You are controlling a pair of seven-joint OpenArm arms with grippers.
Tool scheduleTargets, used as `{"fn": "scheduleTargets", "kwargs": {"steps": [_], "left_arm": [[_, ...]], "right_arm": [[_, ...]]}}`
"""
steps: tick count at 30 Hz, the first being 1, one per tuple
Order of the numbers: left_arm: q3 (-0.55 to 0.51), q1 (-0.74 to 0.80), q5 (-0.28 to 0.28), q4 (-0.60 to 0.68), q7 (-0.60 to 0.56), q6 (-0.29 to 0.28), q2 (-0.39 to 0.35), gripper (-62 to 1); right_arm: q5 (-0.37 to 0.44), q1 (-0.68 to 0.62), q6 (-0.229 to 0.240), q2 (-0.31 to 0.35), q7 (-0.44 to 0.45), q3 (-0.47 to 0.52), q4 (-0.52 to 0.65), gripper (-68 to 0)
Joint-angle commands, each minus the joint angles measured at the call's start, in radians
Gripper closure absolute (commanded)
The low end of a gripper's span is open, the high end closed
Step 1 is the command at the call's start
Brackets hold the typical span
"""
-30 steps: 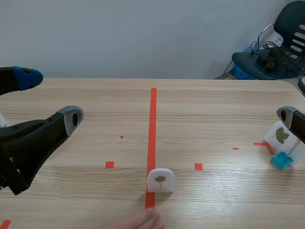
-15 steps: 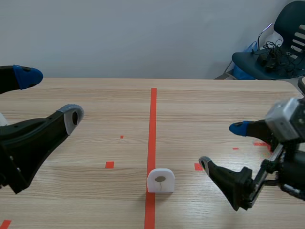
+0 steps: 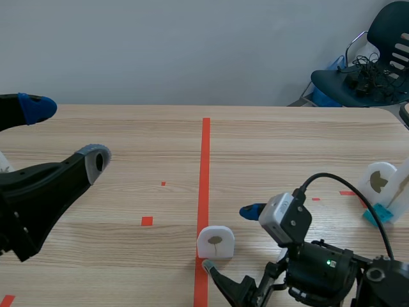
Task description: Do the leaf sorting experiment
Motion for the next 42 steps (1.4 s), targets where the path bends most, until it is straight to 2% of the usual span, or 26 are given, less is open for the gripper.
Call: {"fn": "scheduleTargets", "kwargs": {"steps": [1, 6, 9, 16, 22, 28, 36, 37, 39, 41, 42], "left_arm": [[-0.002, -0.003, -0.01, 0.005, -0.013, -0.004, 0.007, -62.3], [-0.002, -0.003, -0.01, 0.005, -0.013, -0.004, 0.007, -62.3], [-0.002, -0.003, -0.01, 0.005, -0.013, -0.004, 0.007, -62.3], [-0.002, -0.003, -0.01, 0.005, -0.013, -0.004, 0.007, -62.3], [-0.002, -0.003, -0.01, 0.005, -0.013, -0.004, 0.007, -62.3], [-0.002, -0.003, -0.01, 0.005, -0.013, -0.004, 0.007, -62.3], [-0.002, -0.006, -0.01, 0.005, -0.014, -0.004, 0.007, -62.3], [-0.002, -0.006, -0.01, 0.005, -0.014, -0.004, 0.007, -62.3], [-0.002, -0.006, -0.01, 0.005, -0.014, -0.004, 0.007, -62.3], [-0.002, -0.006, -0.01, 0.005, -0.013, -0.004, 0.007, -62.3], [-0.002, -0.006, -0.01, 0.005, -0.013, -0.004, 0.007, -62.3]], "right_arm": [[0.014, 0.026, -0.024, -0.011, 0.011, -0.015, -0.001, -67.9], [0.01, 0.053, -0.067, -0.034, 0.007, -0.092, -0.045, -67.9], [0.01, 0.052, -0.111, -0.032, 0.002, -0.119, -0.055, -56.7], [0.01, 0.052, -0.112, -0.026, -0.001, -0.122, -0.061, -26.0], [0.01, 0.05, -0.112, -0.026, -0.003, -0.122, -0.061, -7.5], [0.01, 0.044, -0.11, -0.021, 0.043, -0.081, -0.053, -6.2], [0.013, -0.078, -0.095, 0.044, 0.052, 0.132, 0.107, -6.2], [0.016, -0.098, -0.081, 0.05, 0.052, 0.163, 0.126, -6.2], [0.023, -0.135, -0.023, 0.055, 0.051, 0.225, 0.156, -6.2], [0.063, -0.169, 0.03, 0.055, 0.049, 0.287, 0.166, -6.2], [0.095, -0.183, 0.041, 0.055, 0.048, 0.315, 0.166, -6.2]]}}
